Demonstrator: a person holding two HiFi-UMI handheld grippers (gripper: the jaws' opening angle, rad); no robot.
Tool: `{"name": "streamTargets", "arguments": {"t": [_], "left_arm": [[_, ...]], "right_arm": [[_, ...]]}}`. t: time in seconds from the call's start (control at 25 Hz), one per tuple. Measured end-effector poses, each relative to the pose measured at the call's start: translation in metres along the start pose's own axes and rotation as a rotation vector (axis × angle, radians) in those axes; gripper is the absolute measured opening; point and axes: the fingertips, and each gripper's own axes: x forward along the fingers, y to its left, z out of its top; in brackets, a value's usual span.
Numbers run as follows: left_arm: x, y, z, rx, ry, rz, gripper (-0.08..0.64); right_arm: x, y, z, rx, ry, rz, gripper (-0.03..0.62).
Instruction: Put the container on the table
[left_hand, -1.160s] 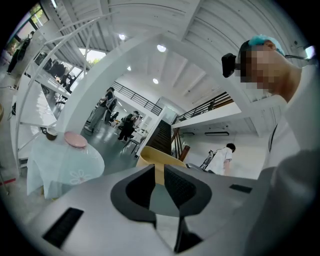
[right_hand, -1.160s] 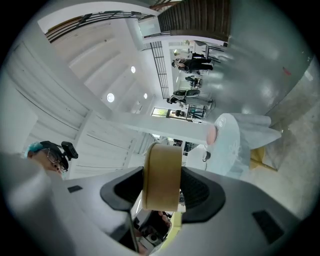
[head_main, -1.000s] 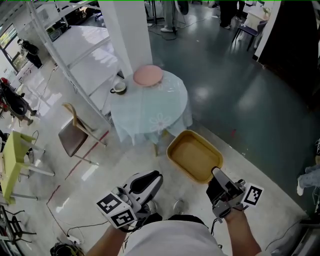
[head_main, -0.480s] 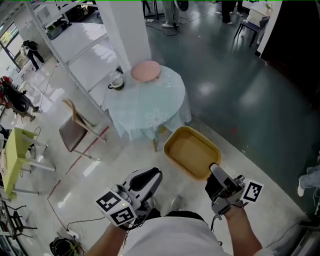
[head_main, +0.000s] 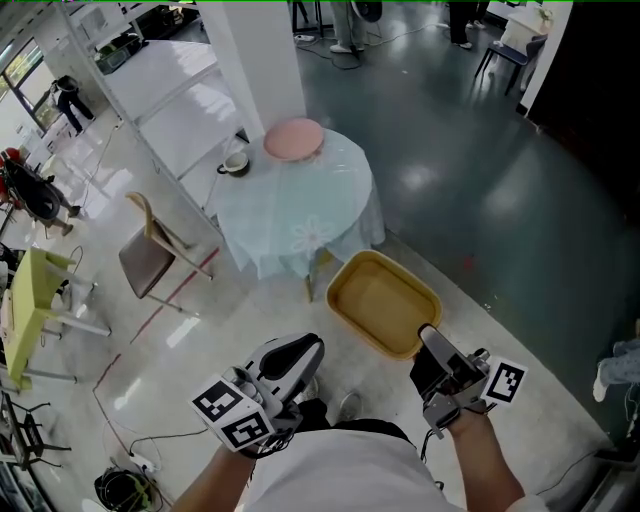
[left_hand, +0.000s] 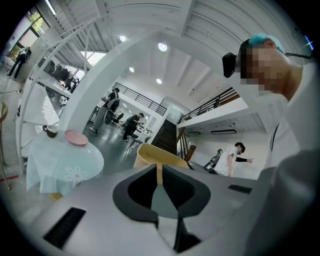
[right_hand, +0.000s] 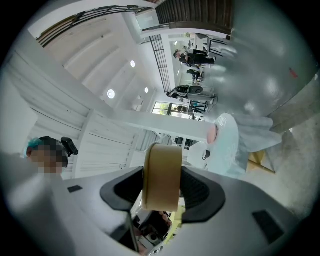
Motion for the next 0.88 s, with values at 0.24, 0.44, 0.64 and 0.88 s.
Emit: {"name": "streamTargets", "arguments": {"t": [0.24, 0.44, 0.64, 0.88], "left_arm": [[0.012, 0.010, 0.003, 0.002, 0.002, -0.005, 0.044], [0.021, 0.019, 0.009, 0.000, -0.006, -0.012, 0.044], [0.030, 0.038, 0.015, -0.013, -0.002, -0.017, 0.044], [0.040, 0.077, 0.024, -0.032, 0.007, -0.016, 0.043]], "right_arm": [[0.007, -0.009, 0.013, -0.009, -0.007, -0.009, 0.242], [0.014, -0.016, 0.022, -0.013, -0.009, -0.016, 0.242], [0.031, -0.027, 0.033, -0.014, -0.012, -0.037, 0.242], [0.063, -0.047, 0.042, -0.005, -0.016, -0.053, 0.242]]}}
